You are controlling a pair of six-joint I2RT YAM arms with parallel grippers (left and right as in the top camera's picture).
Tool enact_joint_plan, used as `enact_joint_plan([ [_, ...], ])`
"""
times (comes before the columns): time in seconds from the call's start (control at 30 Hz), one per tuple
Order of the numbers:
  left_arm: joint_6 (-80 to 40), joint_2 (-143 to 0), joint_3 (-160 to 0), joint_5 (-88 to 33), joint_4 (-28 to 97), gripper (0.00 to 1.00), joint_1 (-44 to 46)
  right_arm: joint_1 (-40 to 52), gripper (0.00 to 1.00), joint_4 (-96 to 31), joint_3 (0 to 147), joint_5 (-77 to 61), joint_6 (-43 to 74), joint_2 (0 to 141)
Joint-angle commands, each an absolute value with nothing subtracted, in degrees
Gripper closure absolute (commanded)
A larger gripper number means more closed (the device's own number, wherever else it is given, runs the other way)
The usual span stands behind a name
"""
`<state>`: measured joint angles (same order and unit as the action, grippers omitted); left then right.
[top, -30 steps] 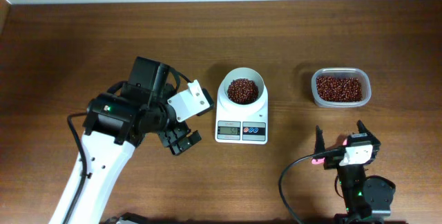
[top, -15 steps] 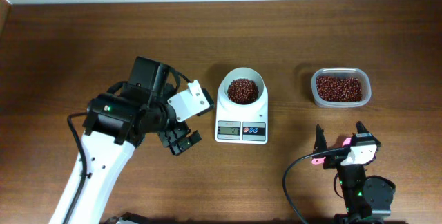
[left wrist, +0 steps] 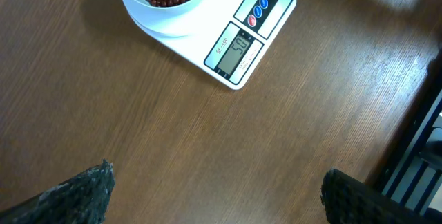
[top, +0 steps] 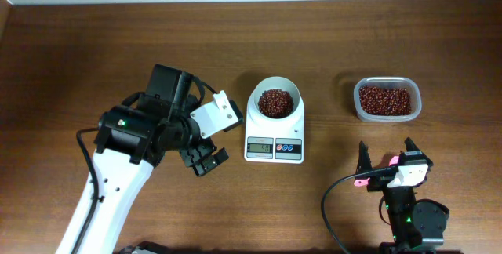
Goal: Scoop and weigh 50g on scale
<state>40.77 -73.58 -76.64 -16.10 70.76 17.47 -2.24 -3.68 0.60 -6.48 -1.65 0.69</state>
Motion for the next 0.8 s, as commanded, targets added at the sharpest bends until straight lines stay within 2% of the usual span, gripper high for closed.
enact_joint_plan([
  [0.0, 41.5, -73.1, -77.52, -16.75, 70.81, 0.01, 17.08, -1.93, 0.01, -4.12, 0.32, -5.78, -1.21, 0.19],
  [0.37, 41.45, -73.1, -77.52, -16.75, 71.0, 0.01, 17.08, -1.93, 0.01, -4.12, 0.32, -5.78, -1.19, 0.19],
  [0.5, 41.45, -73.1, -77.52, -14.2, 78.89, 0.01, 17.08, -1.93, 0.01, -4.12, 0.32, -5.78, -1.21, 0.21],
  [0.6, 40.38, -73.1, -77.52, -14.13, 80.09, 0.01, 17.08, -1.93, 0.01, -4.12, 0.32, -5.78, -1.19, 0.19],
  [0.77, 36.36, -73.1, -77.52, -14.15, 92.9, 0.01, 17.08, -1.93, 0.01, -4.12, 0.32, -5.78, -1.19, 0.19],
])
